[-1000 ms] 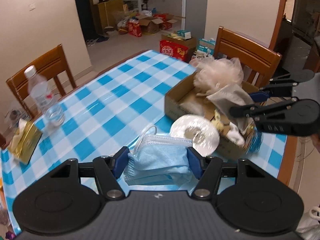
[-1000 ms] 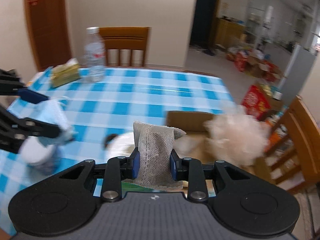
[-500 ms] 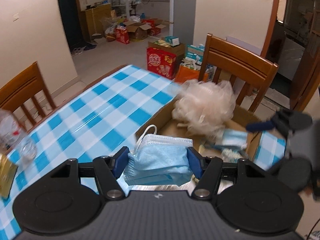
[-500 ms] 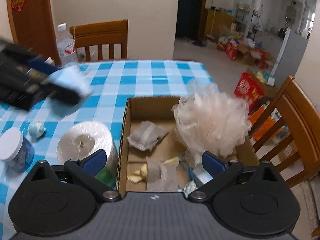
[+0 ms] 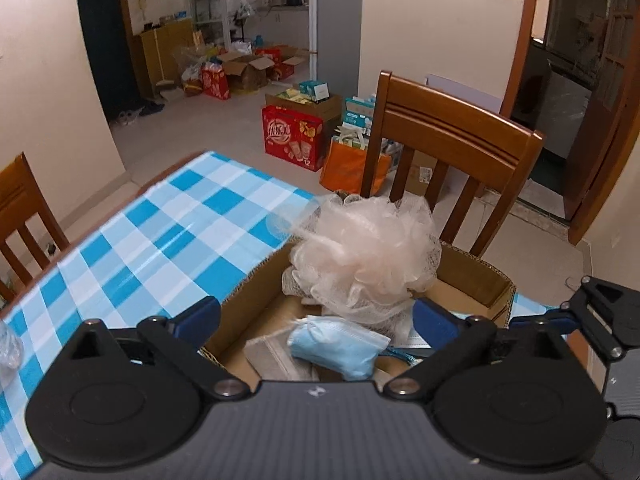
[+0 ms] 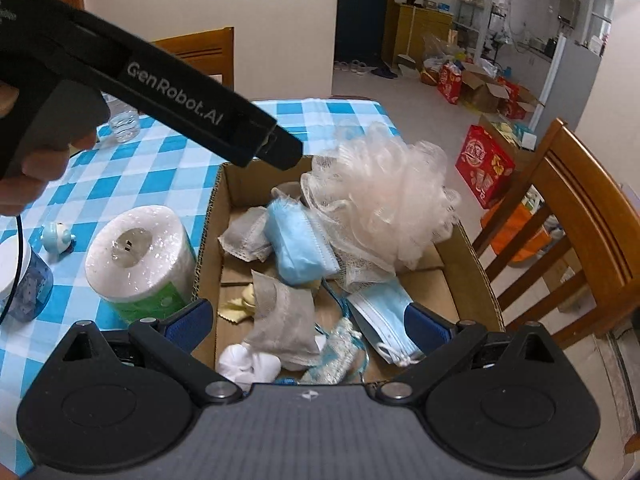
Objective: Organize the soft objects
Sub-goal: 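Move both open grippers back to the table, right gripper toward the brown scrunchie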
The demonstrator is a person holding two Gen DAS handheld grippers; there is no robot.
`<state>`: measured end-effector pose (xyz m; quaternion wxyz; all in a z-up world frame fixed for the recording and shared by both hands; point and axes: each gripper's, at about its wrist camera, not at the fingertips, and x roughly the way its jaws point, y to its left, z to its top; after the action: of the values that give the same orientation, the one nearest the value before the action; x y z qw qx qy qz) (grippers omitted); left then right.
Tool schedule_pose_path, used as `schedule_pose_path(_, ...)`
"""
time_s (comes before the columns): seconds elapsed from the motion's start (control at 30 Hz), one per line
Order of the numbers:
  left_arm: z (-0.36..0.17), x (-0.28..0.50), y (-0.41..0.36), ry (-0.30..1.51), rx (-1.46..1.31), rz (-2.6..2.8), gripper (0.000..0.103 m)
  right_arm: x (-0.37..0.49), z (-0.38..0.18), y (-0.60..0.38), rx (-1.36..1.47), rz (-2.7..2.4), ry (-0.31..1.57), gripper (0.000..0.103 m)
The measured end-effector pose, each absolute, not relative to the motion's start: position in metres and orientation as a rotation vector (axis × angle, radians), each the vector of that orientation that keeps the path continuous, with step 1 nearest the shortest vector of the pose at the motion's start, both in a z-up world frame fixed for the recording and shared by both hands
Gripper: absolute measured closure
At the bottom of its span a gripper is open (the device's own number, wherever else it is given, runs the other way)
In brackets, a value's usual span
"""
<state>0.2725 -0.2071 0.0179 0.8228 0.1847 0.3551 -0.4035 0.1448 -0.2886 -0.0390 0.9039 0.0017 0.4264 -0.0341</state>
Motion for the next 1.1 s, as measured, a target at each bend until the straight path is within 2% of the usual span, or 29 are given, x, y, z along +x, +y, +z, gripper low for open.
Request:
schedule_pose_path(0.47,0.034,0.247,-0.154,0.736,0.315,-0.763,0.001,0.139,-0.036,-0.282,0.059,-0.072,0.859,0.0)
schedule_pose_path(0.73,0.025,0.217,-0.092,0.726,0.269,-0.598,0.001,0.14,-0.035,-0.258,0.053,-0.045,0.86,0.0)
schedule_pose_path(1.1,0.003,0.2,0.001,0.81,0.168,-0.393,0.001,0.153,-0.025,-0.206,0.009,0.007,0.85,0.0)
